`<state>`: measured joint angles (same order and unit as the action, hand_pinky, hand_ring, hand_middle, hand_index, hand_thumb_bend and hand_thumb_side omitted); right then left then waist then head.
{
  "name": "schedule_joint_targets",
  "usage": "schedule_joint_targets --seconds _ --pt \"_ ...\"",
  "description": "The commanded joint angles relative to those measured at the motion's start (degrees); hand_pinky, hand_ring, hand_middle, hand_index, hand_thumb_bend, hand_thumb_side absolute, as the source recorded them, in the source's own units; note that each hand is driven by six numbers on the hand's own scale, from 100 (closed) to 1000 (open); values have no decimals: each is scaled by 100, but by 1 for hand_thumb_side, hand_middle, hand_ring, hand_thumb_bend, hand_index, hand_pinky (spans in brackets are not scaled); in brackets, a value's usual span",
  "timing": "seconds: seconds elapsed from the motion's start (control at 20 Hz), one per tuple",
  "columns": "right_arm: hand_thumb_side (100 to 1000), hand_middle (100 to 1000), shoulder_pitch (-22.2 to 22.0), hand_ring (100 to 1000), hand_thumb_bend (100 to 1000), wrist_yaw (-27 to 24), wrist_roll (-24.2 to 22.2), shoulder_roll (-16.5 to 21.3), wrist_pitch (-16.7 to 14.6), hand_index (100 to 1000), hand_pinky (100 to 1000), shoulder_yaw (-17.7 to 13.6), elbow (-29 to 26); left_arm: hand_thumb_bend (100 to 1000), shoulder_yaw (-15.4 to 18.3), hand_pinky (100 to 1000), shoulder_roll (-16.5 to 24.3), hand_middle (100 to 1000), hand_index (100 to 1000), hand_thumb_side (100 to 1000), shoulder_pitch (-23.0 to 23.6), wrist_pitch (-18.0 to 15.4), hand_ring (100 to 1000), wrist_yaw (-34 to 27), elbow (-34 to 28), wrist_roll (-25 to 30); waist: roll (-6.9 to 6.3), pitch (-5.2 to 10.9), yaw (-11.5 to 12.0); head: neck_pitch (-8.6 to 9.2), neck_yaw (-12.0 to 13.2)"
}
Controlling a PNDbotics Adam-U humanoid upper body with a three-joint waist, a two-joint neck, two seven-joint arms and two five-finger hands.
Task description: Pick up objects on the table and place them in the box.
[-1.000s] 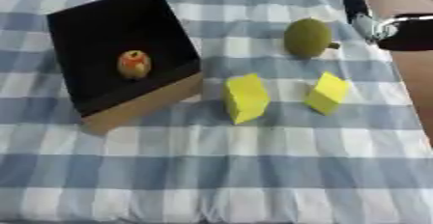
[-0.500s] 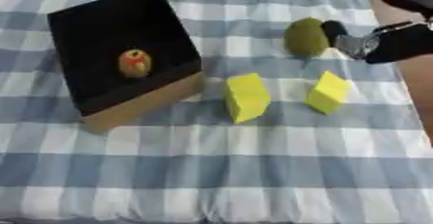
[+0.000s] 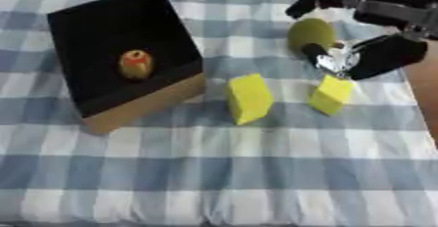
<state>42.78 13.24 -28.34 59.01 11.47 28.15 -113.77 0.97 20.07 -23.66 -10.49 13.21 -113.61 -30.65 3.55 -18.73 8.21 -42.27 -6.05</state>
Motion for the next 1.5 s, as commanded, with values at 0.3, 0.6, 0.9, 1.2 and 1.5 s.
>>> schedule_joint_targets --seconds 0.3,0.6,0.9,1.2,1.5 --pt "392 808 319 894 190 -132 -379 -262 634 939 906 275 -82 471 0 761 78 744 812 680 -39 -3 831 -32 -99 31 59 125 -3 -42 -15" --pt "141 808 458 900 384 -306 -812 -477 844 952 927 455 -82 471 -2 761 64 745 812 680 -40 -1 832 -42 -99 39 58 123 8 -56 -25" --pt "100 821 507 910 410 -327 -1077 -621 923 961 946 527 -82 471 -11 761 53 745 813 681 -49 1 832 -56 -99 53 60 121 21 -65 -10" --pt "118 818 504 907 418 -104 -1025 -737 1146 957 943 561 -82 471 -22 761 45 745 812 681 -62 0 832 -67 -99 67 58 115 38 -56 -4" --pt "100 828 540 921 430 327 -897 -848 1139 959 949 628 -82 469 -35 761 42 746 813 683 -66 3 833 -79 -99 83 62 95 49 -55 5"
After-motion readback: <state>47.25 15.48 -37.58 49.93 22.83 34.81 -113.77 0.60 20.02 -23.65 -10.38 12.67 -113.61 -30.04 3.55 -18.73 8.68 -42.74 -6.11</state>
